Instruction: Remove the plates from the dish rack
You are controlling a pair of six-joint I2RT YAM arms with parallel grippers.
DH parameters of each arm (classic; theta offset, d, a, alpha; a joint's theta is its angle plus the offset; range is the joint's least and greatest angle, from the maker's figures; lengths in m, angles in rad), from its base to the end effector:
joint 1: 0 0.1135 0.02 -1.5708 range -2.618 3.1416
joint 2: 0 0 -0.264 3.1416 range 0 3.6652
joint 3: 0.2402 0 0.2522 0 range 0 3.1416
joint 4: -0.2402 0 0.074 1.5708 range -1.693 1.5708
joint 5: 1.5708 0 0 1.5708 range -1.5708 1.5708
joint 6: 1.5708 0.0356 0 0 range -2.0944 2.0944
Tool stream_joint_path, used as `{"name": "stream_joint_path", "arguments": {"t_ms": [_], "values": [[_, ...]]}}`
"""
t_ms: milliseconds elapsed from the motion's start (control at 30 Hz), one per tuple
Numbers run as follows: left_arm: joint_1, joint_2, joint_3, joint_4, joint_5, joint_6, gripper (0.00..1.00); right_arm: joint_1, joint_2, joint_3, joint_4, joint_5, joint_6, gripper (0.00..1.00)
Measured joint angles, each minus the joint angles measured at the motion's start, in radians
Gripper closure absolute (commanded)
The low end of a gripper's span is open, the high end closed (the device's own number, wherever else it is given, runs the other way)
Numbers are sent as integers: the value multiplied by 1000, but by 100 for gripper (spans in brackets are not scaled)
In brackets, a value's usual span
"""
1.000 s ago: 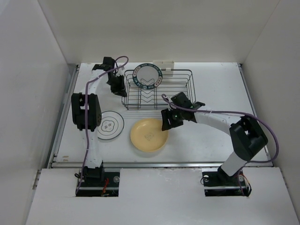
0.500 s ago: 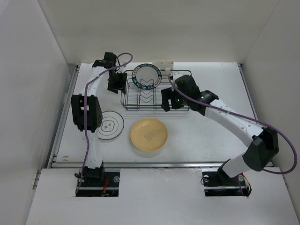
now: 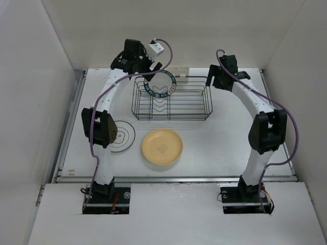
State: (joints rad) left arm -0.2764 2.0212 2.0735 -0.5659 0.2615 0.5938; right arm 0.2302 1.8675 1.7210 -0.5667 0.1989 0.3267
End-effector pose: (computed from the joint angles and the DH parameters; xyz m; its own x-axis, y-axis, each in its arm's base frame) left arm 0.4504 -0.1373 0.3706 -0.1230 0.5967 -0.7930 0.6625 0.6443 0.3820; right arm 0.4209 0.0914 0.3183 -0.6284 0.1759 -0.7578 0.1304 0.9841 0.1203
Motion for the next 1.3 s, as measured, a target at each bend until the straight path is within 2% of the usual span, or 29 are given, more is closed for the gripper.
{"name": "stream_joint_path", "arguments": {"t_ms": [100,167,267,333,367,400,433,467,500,567,600,633,967,1300], "values": [[-23,104,127,61,26,15,3,-43,53,-10,10,-68,0,11],[-30,160,159,100,37,11,3,-50,77,-18,25,-114,-2,11],[-31,226,162,136,47,-11,12,-45,113,-21,53,-163,-13,14],[-29,272,162,152,48,-30,26,-44,137,-21,69,-185,-18,17],[-29,292,162,158,50,-35,34,-44,149,-21,73,-194,-18,23],[-29,309,162,159,52,-46,46,-44,158,-21,74,-201,-21,28],[-29,323,162,159,54,-58,70,-44,165,-22,75,-209,-24,34],[-29,334,162,159,49,-64,80,-44,169,-25,77,-215,-25,41],[-22,336,162,157,74,-55,87,-44,170,-31,83,-222,-29,55],[-10,304,162,116,126,-69,100,-44,170,-41,94,-222,-47,75],[-10,293,162,127,126,-60,100,-50,170,-48,118,-214,-52,95],[-10,283,162,133,124,-53,100,-58,170,-54,128,-211,-65,100],[6,211,129,163,90,-189,100,-69,156,-95,171,-232,-94,100],[109,86,178,152,191,-655,100,-66,156,-95,170,-222,-95,100]]}}
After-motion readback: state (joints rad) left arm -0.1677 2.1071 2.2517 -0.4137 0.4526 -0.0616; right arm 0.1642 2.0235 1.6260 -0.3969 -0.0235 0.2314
